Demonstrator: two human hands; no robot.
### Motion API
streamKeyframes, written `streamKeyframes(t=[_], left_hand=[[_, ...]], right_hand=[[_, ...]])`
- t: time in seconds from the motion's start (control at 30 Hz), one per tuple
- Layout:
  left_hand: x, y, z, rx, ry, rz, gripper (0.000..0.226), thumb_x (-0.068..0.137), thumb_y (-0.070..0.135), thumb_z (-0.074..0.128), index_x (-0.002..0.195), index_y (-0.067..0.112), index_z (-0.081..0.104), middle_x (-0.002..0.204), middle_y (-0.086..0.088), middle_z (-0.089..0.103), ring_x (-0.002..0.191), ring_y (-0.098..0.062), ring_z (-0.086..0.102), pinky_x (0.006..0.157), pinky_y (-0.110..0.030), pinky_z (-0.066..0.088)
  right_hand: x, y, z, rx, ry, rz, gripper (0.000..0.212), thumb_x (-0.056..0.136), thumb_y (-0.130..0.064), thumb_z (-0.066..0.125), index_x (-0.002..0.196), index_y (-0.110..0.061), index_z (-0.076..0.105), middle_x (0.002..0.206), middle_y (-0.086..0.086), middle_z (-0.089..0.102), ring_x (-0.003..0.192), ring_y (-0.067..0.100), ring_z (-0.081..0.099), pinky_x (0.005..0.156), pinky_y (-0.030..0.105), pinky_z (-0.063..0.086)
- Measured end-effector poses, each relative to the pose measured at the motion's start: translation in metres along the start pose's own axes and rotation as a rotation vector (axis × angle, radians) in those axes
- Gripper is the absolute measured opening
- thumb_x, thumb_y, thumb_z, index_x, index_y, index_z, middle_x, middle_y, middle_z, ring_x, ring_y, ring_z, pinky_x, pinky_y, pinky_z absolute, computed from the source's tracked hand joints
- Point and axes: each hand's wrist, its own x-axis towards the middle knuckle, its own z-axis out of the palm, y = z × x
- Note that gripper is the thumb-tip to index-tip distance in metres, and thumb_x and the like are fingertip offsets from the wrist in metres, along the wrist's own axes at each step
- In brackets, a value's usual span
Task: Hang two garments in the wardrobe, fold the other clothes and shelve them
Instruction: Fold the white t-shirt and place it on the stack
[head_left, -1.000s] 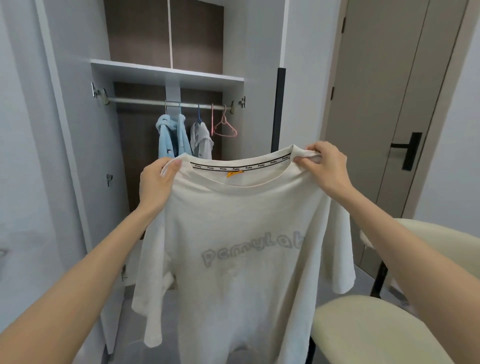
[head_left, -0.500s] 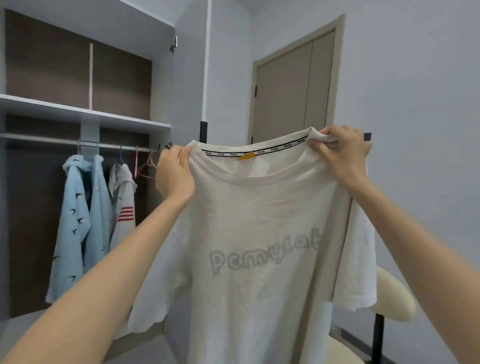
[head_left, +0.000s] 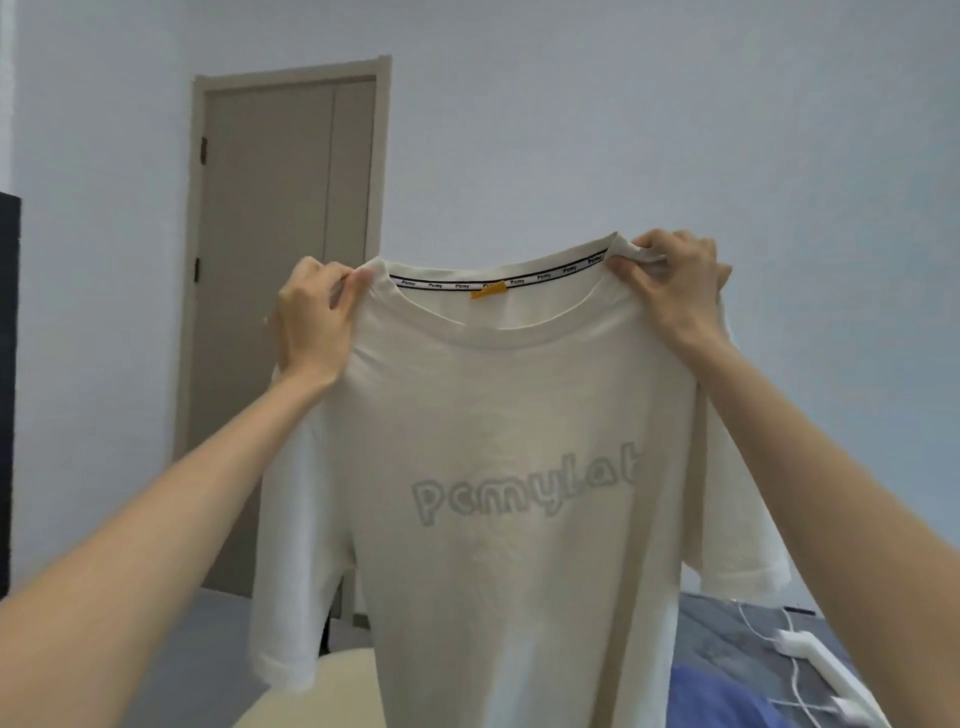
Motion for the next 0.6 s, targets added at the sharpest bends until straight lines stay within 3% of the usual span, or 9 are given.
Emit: streamKeyframes(t=[0.17,0.43,0.6], left_hand=[[-0.002,0.050,0.031,-0.173,-0.029,0.014,0.046,0.092,0.052,0.050,0.086,0.011,0.069,0.083,-0.003,0.050,0.078,-0.026,0.054,0.062,-0.028,0.028],[0.009,0.129,0.051,-0.341,-0.016,0.062,0.043,0.089,0.057,0.053,0.088,0.019,0.072,0.087,-0.003,0.057,0.076,-0.021,0.051,0.064,-0.028,0.028],[-0.002,0.156,0.073,-0.401,-0.084,0.039,0.037,0.087,0.056,0.057,0.085,0.023,0.072,0.080,0.006,0.052,0.074,-0.013,0.046,0.061,-0.028,0.025]], right_hand=[[0.007,0.012,-0.075,-0.149,0.050,0.004,0.026,0.085,-0.041,0.068,0.100,-0.020,0.069,0.101,0.008,0.060,0.111,0.025,0.043,0.074,0.025,0.018],[0.018,0.010,-0.179,-0.263,0.203,-0.067,0.021,0.073,-0.041,0.078,0.090,-0.032,0.068,0.093,-0.008,0.054,0.110,0.018,0.045,0.079,0.029,0.018],[0.013,0.031,-0.209,-0.291,0.170,-0.028,0.018,0.074,-0.042,0.078,0.084,-0.038,0.064,0.092,-0.007,0.056,0.108,0.018,0.043,0.078,0.029,0.017]])
